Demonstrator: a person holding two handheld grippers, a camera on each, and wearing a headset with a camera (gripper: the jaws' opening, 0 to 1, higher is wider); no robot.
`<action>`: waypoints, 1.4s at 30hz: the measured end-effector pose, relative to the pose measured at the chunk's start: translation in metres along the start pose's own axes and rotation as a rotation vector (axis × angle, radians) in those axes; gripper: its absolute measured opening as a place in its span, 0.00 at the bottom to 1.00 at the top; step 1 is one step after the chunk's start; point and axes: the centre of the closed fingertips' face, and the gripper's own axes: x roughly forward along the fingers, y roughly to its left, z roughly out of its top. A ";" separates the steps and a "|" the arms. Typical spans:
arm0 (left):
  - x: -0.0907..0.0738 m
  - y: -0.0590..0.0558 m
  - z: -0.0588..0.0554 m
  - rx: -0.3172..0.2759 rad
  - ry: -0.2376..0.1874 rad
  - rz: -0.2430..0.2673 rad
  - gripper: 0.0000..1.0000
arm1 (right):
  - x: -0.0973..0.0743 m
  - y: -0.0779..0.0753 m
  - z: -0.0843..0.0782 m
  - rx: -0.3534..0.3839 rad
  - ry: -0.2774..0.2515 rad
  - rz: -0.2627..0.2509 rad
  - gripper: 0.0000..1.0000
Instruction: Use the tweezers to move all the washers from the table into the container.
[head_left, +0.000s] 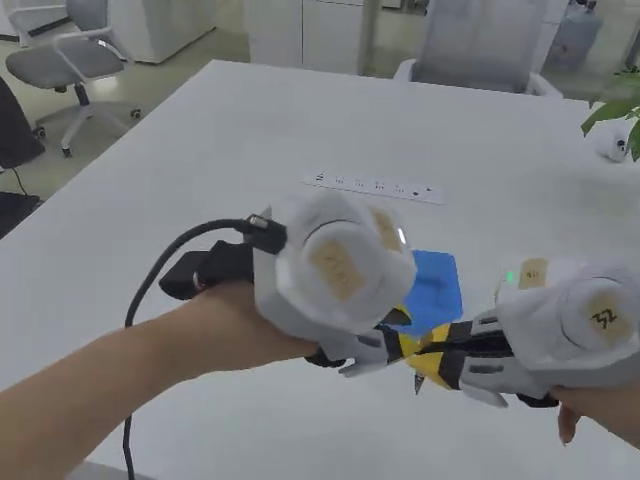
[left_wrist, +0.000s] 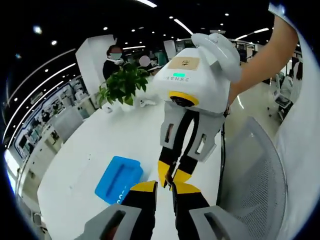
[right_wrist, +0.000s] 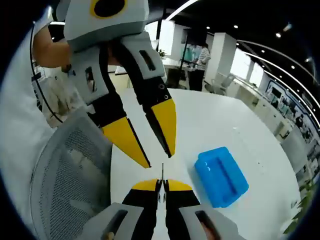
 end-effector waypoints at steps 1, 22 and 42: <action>0.000 -0.001 0.000 0.003 0.000 -0.004 0.09 | 0.001 0.002 -0.002 -0.006 0.011 0.007 0.01; 0.052 -0.002 -0.042 0.124 0.093 -0.108 0.00 | 0.038 -0.012 -0.055 -0.136 0.269 0.060 0.02; 0.086 0.021 -0.115 0.080 0.232 -0.148 0.00 | 0.031 -0.018 -0.060 0.261 0.099 -0.153 0.28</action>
